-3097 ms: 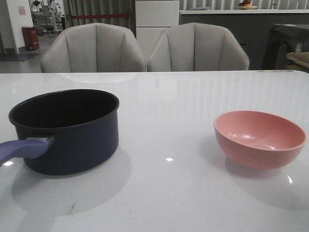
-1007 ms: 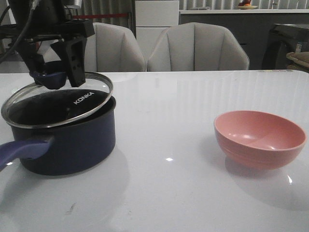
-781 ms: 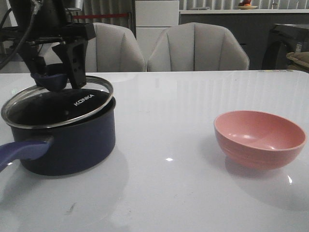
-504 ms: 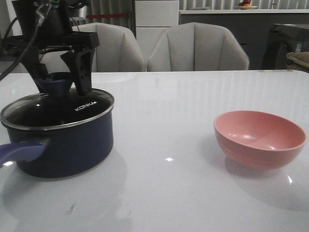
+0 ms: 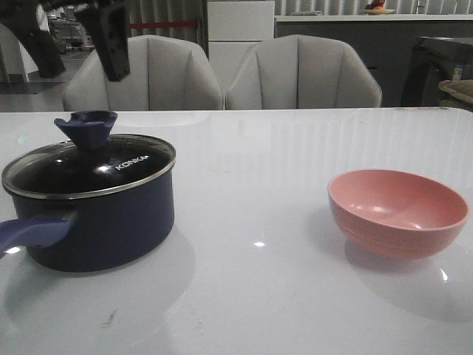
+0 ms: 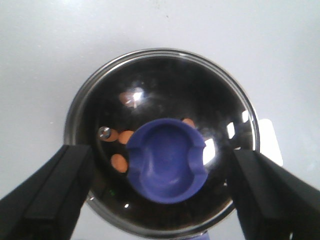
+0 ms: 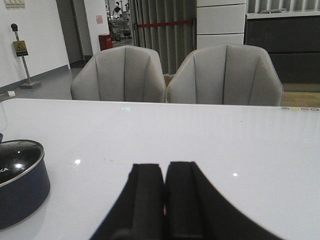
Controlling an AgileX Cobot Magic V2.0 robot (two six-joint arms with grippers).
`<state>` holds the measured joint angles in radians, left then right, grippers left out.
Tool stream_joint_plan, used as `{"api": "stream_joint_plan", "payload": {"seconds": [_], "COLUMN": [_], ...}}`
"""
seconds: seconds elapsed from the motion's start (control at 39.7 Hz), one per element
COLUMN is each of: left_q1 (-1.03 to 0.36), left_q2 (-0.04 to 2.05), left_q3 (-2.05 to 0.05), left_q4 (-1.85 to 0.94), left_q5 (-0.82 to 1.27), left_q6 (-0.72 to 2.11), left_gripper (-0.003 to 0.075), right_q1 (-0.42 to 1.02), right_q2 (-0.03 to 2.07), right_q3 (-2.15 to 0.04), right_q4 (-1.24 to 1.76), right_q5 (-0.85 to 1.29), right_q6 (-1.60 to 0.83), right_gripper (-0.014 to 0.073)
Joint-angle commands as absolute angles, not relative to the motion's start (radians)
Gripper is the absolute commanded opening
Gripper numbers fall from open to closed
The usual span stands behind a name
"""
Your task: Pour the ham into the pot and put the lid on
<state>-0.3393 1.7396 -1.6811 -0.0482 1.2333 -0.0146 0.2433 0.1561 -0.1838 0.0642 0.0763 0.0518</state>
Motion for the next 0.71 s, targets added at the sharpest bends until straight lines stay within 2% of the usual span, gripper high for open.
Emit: {"api": "stream_joint_plan", "payload": {"seconds": [0.0, 0.68], "left_q1": [-0.344, -0.344], "left_q2": [1.594, 0.719], "left_q3": [-1.650, -0.863], "left_q4": [-0.012, 0.000], "left_q5": [1.286, 0.803], "left_q6": [-0.022, -0.054], "left_gripper": [0.0587, 0.0585], "right_q1": [0.245, 0.245], "right_q2": [0.165, 0.165], "right_q3": [-0.209, -0.209], "right_q4": [0.067, 0.067], "right_q5": [-0.010, -0.010], "right_q6": [0.045, 0.045], "right_gripper": [0.0152, 0.0152]}}
